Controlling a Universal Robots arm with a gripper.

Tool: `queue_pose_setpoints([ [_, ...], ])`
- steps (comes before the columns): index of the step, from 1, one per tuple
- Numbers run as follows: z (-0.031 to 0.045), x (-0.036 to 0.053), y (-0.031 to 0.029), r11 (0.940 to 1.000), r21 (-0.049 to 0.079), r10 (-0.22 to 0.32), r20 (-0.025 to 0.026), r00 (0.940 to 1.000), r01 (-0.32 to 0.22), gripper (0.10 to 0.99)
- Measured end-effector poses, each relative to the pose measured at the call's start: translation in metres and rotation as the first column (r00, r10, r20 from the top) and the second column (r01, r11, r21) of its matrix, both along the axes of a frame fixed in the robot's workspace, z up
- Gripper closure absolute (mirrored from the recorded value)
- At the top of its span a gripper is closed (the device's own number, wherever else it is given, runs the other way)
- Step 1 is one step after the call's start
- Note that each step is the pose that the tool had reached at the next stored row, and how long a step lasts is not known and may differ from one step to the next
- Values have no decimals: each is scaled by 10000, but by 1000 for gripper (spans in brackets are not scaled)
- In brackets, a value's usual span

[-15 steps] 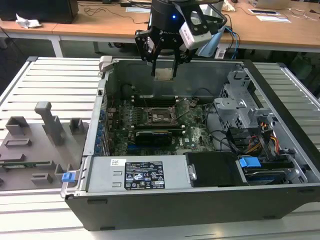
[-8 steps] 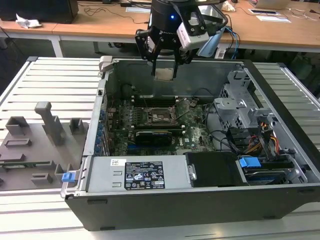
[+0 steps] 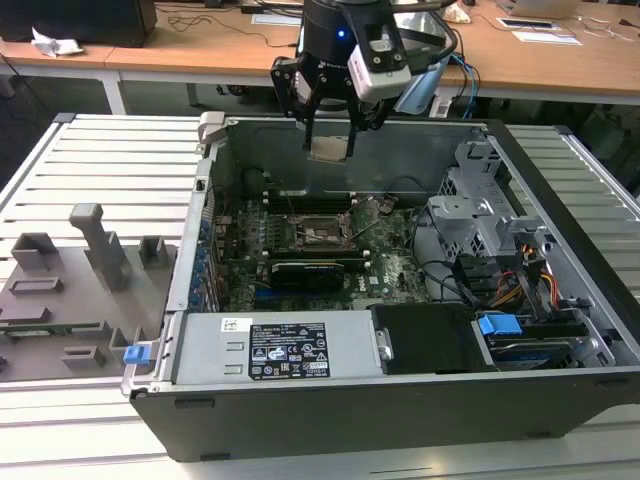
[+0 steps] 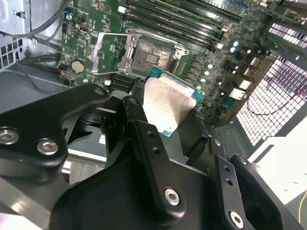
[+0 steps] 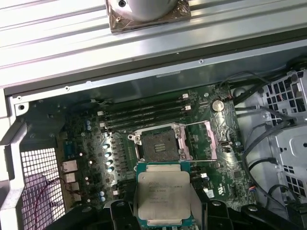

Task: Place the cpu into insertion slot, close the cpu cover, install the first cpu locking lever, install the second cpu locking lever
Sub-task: 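Place the cpu into insertion slot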

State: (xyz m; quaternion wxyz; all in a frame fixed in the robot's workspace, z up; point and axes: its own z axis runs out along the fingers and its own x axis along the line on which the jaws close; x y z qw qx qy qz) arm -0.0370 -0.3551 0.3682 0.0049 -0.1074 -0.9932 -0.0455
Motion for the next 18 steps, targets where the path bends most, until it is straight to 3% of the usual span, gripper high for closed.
queue_pose_setpoints([
  [18,-3,-1,0,9964,1,-850,1,9964,850,557],
])
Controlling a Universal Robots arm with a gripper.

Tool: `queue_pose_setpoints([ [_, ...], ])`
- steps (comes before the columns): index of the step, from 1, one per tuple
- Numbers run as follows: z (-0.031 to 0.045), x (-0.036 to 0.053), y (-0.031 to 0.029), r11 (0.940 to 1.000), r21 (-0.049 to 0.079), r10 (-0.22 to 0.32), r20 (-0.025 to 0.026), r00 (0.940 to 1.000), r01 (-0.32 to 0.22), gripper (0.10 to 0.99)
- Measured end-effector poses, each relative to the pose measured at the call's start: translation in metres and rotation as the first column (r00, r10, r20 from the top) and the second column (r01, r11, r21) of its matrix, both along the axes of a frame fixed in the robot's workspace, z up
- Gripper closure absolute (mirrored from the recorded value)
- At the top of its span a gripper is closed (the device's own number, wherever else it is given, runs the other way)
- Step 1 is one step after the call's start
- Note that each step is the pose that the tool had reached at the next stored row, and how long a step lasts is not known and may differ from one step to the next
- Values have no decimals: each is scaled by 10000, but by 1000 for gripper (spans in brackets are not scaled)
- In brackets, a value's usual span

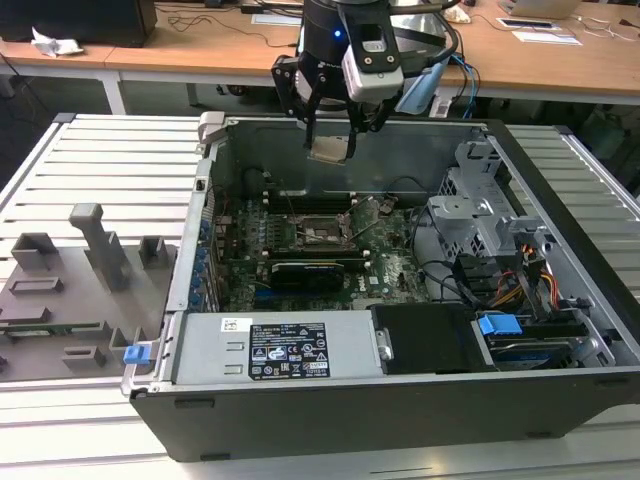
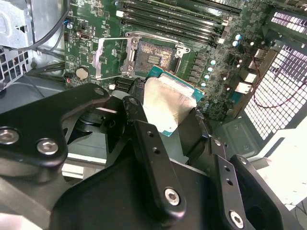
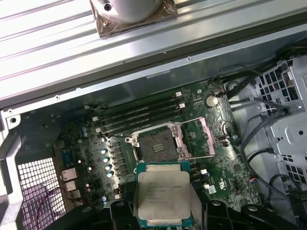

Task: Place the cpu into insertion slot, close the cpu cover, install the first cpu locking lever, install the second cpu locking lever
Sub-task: 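Place the cpu into insertion slot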

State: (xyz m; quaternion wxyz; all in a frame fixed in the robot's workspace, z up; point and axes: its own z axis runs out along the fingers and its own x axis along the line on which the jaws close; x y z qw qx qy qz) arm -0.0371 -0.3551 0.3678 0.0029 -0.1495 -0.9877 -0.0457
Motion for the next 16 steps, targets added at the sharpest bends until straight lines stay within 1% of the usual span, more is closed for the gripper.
queue_pose_setpoints([
  [8,0,0,0,9996,-1,-286,-1,9996,286,557],
  [16,-2,0,0,9989,0,-458,0,9989,458,557],
])
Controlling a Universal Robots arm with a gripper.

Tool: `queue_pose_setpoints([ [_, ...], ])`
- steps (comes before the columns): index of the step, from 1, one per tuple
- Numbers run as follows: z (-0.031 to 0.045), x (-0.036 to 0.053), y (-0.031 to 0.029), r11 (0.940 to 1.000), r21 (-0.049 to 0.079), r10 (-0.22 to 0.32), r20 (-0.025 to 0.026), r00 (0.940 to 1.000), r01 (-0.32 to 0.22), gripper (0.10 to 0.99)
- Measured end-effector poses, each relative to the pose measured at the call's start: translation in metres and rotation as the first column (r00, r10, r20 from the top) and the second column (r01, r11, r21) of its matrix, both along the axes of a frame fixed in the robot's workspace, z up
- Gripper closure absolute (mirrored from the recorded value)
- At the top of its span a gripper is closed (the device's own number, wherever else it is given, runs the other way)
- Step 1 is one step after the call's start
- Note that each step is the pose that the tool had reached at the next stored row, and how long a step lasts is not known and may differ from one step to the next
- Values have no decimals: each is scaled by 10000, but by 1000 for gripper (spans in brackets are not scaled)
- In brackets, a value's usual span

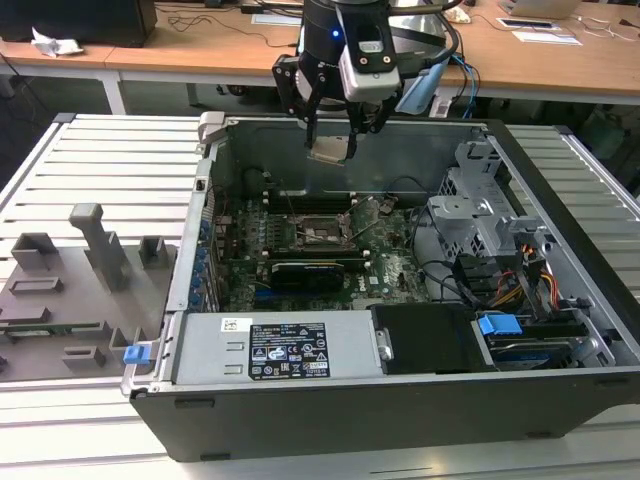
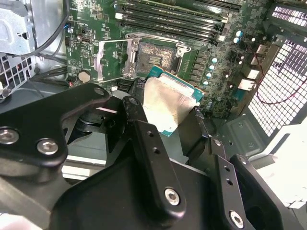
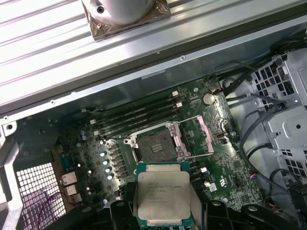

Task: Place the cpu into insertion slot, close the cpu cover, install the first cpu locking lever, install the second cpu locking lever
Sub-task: 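Place the cpu into insertion slot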

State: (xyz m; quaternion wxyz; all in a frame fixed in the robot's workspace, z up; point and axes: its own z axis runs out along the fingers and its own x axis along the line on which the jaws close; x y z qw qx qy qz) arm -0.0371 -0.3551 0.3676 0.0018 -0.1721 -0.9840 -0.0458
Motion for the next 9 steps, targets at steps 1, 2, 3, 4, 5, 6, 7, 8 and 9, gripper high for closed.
queue_pose_setpoints([
  [1,0,0,0,10000,0,-31,0,10000,31,557],
  [2,0,0,0,10000,0,-80,0,10000,80,557],
  [3,0,0,0,9999,0,-138,0,9999,138,557],
  [4,0,0,0,9998,0,-185,0,9998,185,557],
  [5,0,0,0,9997,0,-237,0,9997,237,557],
  [6,0,0,0,9996,0,-283,0,9996,283,557],
  [7,0,0,0,9995,0,-329,0,9995,329,557],
  [8,0,0,0,9993,0,-381,0,9993,381,557],
  [9,0,0,0,9991,-1,-417,0,9991,417,557],
])
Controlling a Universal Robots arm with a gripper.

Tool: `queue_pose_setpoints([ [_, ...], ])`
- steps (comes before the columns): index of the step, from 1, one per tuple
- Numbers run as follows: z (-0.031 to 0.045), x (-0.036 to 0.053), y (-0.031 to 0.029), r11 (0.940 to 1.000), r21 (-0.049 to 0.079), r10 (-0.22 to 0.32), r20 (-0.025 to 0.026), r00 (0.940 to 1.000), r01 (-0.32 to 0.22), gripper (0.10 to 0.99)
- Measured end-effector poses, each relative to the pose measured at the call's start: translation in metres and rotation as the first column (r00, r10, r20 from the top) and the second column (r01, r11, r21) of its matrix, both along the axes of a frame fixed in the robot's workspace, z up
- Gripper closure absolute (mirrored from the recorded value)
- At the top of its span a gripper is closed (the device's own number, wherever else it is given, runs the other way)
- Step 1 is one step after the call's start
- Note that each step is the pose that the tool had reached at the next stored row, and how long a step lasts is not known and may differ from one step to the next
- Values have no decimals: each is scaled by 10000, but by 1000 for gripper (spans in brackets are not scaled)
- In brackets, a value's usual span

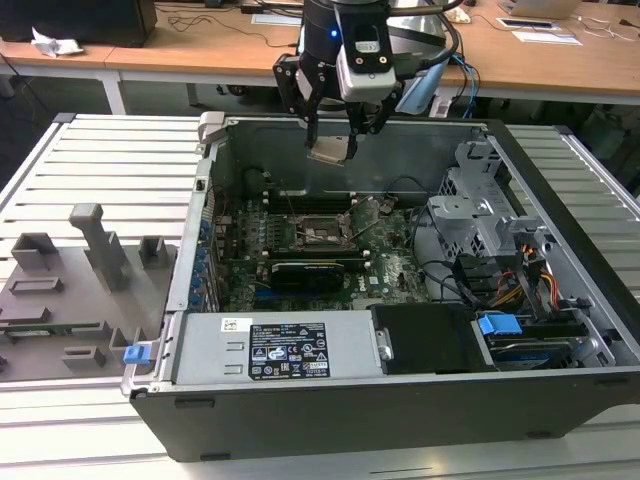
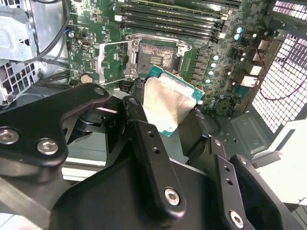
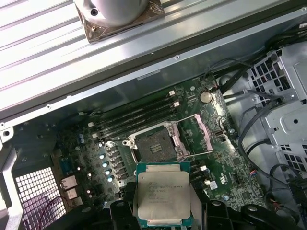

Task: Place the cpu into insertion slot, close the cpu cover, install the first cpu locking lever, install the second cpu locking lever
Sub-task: 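Place the cpu into insertion slot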

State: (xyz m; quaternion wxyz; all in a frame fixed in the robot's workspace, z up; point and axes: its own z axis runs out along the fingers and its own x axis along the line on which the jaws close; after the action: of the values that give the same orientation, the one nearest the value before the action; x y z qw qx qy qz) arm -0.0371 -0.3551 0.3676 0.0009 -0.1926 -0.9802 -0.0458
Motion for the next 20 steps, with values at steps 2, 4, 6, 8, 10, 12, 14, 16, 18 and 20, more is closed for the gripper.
queue_pose_setpoints([
  [2,0,0,0,9999,0,-116,0,9999,116,557],
  [4,0,0,0,9998,0,-208,0,9998,208,557],
  [6,-1,0,0,9995,0,-313,0,9995,313,557],
  [8,-1,0,0,9992,0,-393,0,9992,393,557],
  [10,-1,0,0,9988,0,-488,0,9988,488,557],
  [12,-1,0,0,9983,0,-575,0,9983,575,557],
  [14,-1,0,0,9978,0,-658,0,9978,658,557],
  [16,-2,0,0,9971,0,-760,0,9971,760,557],
  [18,-2,0,0,9960,1,-899,0,9960,899,557],
  [20,-2,0,0,9950,1,-1002,0,9950,1002,557],
])
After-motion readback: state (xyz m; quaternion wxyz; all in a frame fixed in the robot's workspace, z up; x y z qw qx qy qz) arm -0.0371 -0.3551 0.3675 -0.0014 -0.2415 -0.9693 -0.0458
